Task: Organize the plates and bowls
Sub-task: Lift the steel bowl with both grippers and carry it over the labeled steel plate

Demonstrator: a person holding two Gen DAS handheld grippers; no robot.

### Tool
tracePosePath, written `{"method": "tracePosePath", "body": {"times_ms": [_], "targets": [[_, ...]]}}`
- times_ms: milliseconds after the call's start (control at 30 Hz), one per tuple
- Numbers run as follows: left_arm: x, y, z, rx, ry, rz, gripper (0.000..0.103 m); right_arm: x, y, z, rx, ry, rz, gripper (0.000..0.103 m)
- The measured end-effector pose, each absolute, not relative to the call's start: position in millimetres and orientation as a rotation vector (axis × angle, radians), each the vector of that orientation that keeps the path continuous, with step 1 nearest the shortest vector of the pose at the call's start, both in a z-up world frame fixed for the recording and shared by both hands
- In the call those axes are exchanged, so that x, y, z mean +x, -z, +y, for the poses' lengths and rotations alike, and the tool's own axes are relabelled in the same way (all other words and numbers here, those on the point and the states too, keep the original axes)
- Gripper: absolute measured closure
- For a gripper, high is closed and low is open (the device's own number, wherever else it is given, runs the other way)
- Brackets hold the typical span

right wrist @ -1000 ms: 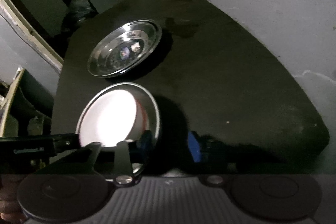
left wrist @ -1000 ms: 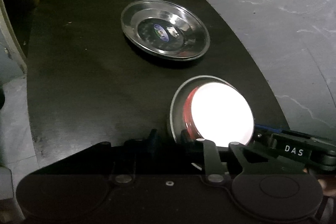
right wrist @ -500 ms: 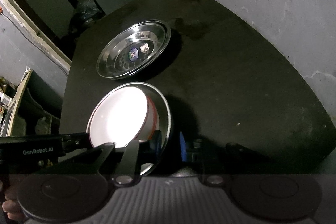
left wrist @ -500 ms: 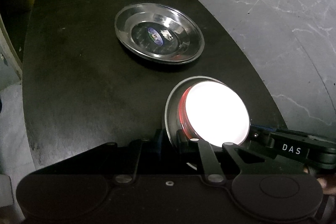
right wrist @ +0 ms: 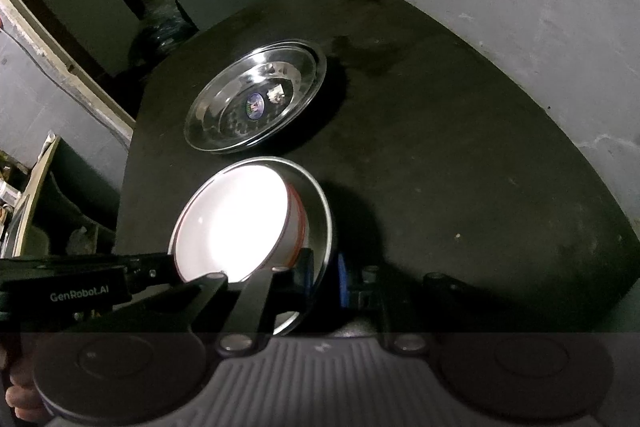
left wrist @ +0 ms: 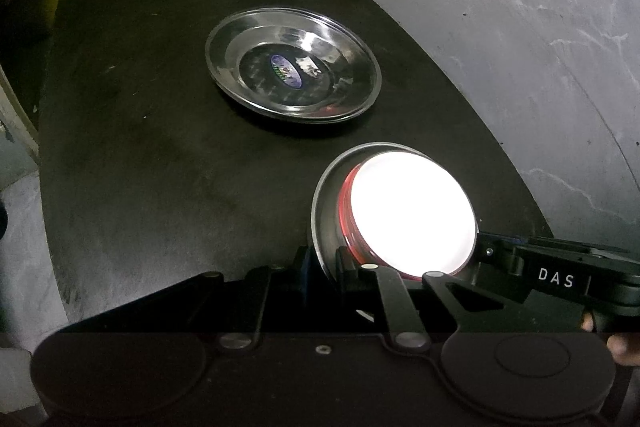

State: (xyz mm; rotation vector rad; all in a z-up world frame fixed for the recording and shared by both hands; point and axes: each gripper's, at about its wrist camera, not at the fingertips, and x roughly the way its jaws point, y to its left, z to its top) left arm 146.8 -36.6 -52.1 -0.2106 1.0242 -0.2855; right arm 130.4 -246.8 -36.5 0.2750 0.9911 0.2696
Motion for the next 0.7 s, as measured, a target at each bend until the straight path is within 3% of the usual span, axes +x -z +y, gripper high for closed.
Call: {"method": "tracePosePath", "body": {"times_ms": [700], "targets": [[182.2,40.8,-46.9,-0.177,0.379,0.999,0.090,139.4,21.7,-258.6,0.308,-0.174,0.949,0.089]]}}
